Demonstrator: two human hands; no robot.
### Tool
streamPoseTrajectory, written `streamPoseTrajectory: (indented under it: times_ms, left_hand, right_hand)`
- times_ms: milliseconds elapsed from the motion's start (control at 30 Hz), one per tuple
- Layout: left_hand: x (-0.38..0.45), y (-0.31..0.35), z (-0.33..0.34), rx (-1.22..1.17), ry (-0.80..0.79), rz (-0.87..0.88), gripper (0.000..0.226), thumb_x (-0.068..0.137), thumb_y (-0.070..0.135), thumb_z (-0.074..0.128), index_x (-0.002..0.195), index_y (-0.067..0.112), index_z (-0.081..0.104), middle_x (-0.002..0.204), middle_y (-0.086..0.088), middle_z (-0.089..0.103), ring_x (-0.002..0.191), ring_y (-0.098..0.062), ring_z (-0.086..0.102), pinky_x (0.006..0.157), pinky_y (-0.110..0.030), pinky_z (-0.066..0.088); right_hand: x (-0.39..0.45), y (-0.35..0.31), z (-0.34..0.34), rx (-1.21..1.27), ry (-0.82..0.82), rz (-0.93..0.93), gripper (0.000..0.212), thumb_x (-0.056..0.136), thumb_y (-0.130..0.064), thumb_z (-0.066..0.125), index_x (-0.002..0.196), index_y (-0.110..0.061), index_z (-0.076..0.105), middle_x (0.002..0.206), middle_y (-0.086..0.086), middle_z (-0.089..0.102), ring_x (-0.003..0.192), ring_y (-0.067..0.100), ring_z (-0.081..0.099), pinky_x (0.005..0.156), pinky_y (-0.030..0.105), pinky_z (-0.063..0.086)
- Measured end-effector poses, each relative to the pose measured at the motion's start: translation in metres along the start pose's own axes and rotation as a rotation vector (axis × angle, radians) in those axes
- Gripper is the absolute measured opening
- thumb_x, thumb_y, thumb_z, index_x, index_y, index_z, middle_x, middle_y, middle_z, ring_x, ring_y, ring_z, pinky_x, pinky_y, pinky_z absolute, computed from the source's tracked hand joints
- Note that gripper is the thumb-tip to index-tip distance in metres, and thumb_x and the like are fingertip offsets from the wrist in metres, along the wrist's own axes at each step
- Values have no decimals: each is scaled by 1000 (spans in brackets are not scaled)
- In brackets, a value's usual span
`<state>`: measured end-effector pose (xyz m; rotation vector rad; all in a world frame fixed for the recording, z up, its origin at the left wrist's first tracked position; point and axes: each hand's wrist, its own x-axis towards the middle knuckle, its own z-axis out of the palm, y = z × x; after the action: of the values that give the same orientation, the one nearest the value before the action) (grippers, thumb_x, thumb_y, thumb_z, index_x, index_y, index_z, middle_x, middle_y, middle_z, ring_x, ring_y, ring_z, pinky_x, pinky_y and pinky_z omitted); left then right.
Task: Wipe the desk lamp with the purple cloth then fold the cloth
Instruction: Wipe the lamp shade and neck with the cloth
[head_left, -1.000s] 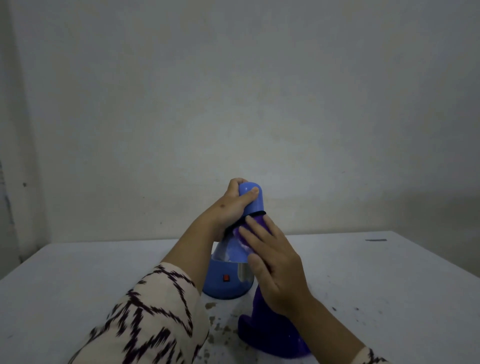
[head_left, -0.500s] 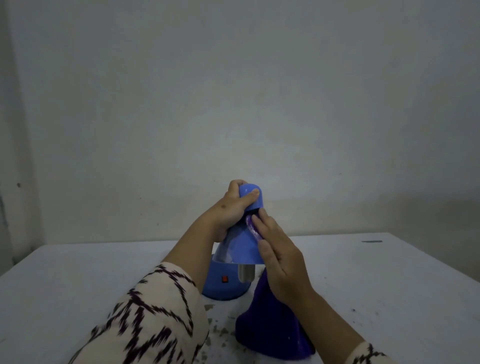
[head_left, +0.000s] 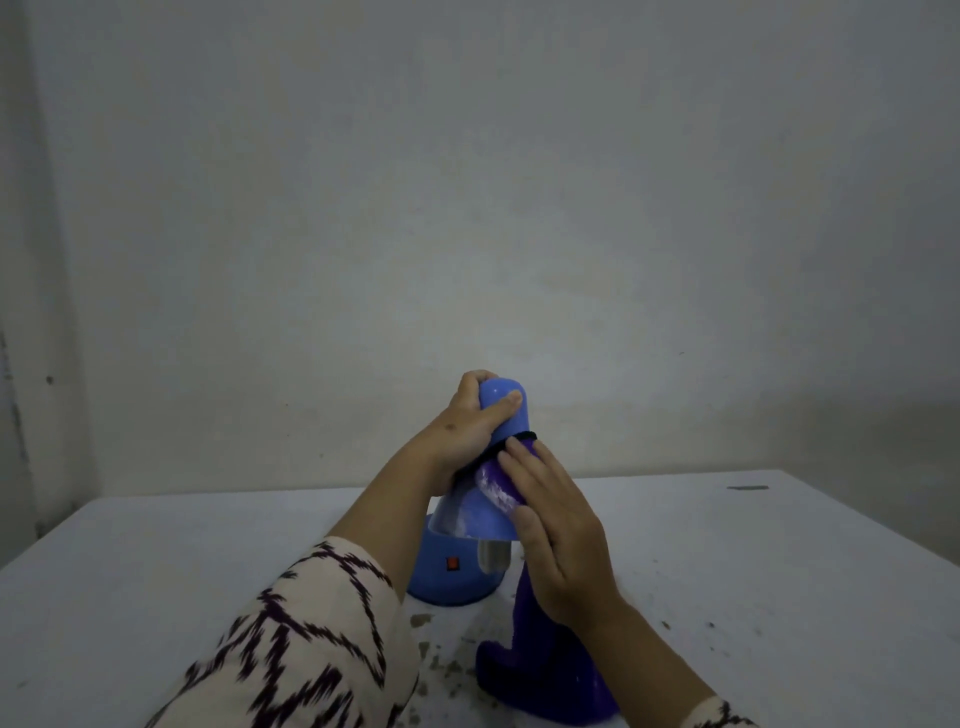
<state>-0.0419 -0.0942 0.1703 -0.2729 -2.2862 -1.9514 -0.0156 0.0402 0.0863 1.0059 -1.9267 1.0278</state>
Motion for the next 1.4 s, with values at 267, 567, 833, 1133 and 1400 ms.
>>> streamPoseTrajectory:
  times_ms: [267,567,833,1133,1400]
  left_hand:
    - [10,0,-14,247,107,112,20,94,39,42,113,32,46,126,-5,48,110,-24,51,98,-44,45]
    - [8,-1,-19,343,-38,316,27,100,25,34,120,29,50,130,8,44,118,-12,43,99,-28,35]
    - [12,-3,-12,281,-11,292,25,100,26,32,113,30,53,124,1,47,108,-16,47,92,-29,38]
    - [14,0,-14,302,6,300,25,100,25,30,112,25,52,123,3,47,114,-14,44,94,-28,36]
    - [13,2,-8,232,-17,247,22,100,23,31,109,25,52,110,10,47,103,-15,47,93,-33,39]
  right_hand:
    - [15,-9,2,229,-72,327,39,100,-23,30,131,-42,18,145,-16,27,137,3,26,115,36,26]
    - [2,-3,0,36,-196,108,45,91,-32,36,133,-41,21,144,-27,16,141,1,8,114,18,13]
    - [19,-1,1,453,-87,475,36,99,-25,33,127,-47,30,149,-12,30,134,3,32,113,31,30]
    - [-5,-8,5,87,-133,71,39,95,-29,37,129,-46,30,146,-25,20,138,-8,8,116,27,14]
    - [-11,12,-10,215,-166,166,37,96,-27,37,126,-47,36,142,-26,31,137,-5,18,110,9,18]
